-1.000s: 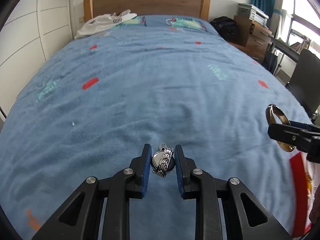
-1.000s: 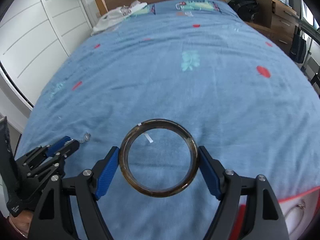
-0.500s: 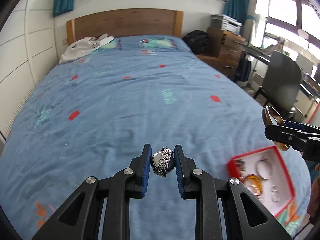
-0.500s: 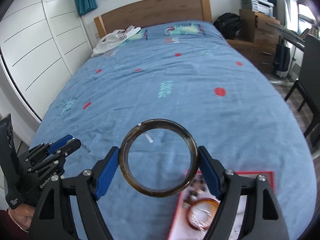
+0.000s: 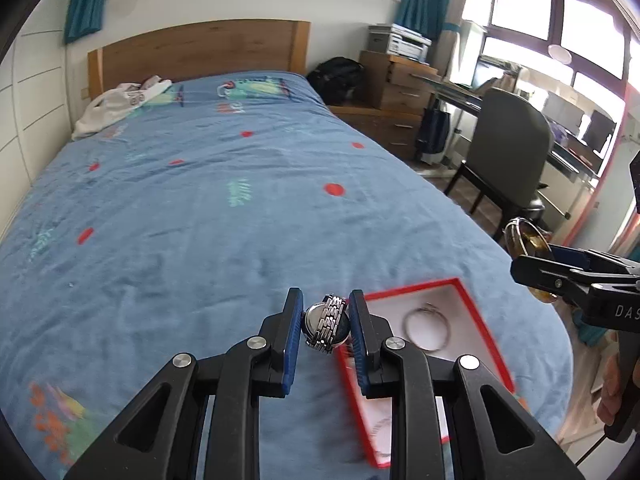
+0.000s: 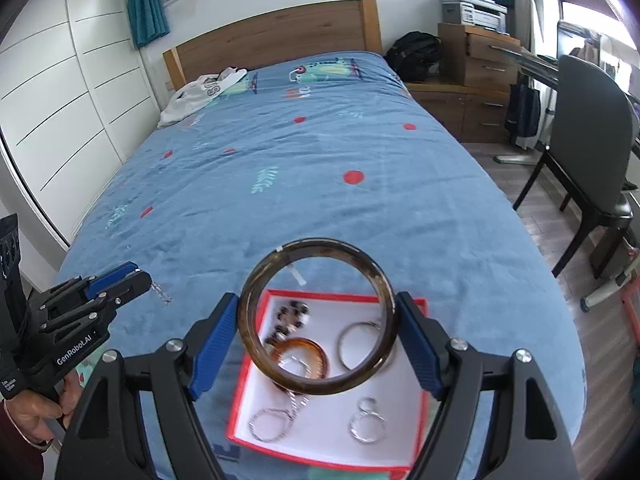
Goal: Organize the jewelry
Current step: 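Carry the watch and dark bangle with both tools over the red box, then lower the watch into the box and open the left tool while the right tool releases the bangle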
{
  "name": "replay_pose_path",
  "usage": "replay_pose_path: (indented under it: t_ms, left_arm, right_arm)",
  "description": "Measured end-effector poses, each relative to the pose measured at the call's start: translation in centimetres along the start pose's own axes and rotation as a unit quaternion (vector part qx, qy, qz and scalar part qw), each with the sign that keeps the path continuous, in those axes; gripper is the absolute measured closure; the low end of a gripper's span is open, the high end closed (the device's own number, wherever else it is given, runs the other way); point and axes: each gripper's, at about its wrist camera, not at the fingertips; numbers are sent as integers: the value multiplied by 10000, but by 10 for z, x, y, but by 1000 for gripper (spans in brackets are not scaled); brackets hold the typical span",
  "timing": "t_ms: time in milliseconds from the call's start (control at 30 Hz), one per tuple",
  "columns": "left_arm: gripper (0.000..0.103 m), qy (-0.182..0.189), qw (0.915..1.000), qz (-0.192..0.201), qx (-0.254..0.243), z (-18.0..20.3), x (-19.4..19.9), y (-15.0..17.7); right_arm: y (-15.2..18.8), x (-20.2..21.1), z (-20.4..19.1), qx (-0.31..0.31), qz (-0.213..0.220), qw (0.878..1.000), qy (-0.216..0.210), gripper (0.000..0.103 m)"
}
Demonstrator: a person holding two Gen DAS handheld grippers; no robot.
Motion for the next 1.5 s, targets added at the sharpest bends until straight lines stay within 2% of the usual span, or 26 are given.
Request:
replay_pose_path:
  t_ms: [200, 400, 633, 867, 1200, 1500]
  left_arm:
    - [80, 202, 9996, -209, 28, 36, -17, 18]
    - [80, 299, 9980, -559, -18, 65, -41, 45]
    - [80, 364, 9945, -974, -93, 82, -63, 81]
    - [80, 285, 9918, -1240, -91, 87, -79, 101]
    - [80, 134, 9892, -1439, -234, 87, -95, 111]
    - [80, 54, 9877, -1527, -321, 83, -101, 118]
  right_arm:
    - [26, -3, 26, 5, -209, 9998, -8, 27]
    - [61, -27, 45, 92, -595, 9981, -140, 27]
    - [92, -57, 59, 562, -1064, 9921, -345, 27]
    - [103, -79, 61, 1148, -1331, 9833, -477, 27]
    - [117, -92, 61, 1292, -1451, 9775, -827, 27]
    - [132, -101, 51, 1940, -1721, 9620, -856, 26]
Point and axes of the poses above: each gripper's, at about its wrist camera, not at the fingertips, and x roughly against the way its jaws point, z to its right, y to its underside, and after that the axes turned 5 degrees about -x, right-handed
